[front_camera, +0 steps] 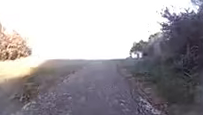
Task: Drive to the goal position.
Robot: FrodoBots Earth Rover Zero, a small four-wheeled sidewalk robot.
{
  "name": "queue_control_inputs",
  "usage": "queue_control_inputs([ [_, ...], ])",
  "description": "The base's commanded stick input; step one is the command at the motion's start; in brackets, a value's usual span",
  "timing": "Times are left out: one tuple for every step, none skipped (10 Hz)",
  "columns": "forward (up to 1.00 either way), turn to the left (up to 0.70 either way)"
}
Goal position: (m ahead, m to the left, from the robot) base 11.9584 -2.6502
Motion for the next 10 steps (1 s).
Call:
queue_control_inputs([
  [0.7, 0.0],
  [0.7, 0.0],
  [0.7, 0.0],
  [0.7, 0.0],
  [0.7, 0.0],
  [0.7, 0.0],
  [0.7, 0.0],
  [0.7, 0.0],
  [0.7, 0.0],
  [0.7, 0.0],
])
